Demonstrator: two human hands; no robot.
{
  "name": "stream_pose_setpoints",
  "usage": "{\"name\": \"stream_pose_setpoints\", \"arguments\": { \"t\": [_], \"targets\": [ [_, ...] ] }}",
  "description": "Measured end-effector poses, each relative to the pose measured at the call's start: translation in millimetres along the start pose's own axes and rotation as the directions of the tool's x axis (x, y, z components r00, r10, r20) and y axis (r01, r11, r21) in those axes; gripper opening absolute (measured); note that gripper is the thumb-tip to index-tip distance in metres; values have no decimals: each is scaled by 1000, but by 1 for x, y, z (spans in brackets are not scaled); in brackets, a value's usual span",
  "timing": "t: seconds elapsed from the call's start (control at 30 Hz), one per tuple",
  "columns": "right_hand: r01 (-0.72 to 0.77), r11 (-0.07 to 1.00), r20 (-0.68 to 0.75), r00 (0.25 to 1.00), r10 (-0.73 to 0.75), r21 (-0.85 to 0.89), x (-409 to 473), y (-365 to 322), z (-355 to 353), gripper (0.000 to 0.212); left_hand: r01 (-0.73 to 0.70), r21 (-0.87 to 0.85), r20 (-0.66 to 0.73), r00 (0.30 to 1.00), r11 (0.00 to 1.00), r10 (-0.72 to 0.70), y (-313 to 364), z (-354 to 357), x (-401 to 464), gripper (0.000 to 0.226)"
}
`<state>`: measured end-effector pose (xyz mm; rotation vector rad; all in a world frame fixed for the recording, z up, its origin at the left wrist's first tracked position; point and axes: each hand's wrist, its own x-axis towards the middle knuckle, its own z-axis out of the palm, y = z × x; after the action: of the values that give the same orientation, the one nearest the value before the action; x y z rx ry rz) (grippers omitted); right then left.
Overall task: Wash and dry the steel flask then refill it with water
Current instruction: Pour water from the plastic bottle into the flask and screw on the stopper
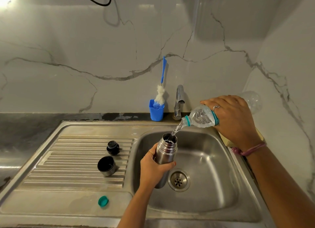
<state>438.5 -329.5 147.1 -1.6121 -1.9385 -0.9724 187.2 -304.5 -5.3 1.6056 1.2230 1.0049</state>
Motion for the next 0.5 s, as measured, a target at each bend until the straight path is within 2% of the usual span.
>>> {"name": "stream_pose_setpoints", "arguments": {
  "t": [0.5],
  "targets": [
    [55, 997, -8, 998, -55, -52, 8, 4, -4, 53, -14, 6, 12, 1000, 1000, 14, -3, 4, 3, 77]
  ]
}}
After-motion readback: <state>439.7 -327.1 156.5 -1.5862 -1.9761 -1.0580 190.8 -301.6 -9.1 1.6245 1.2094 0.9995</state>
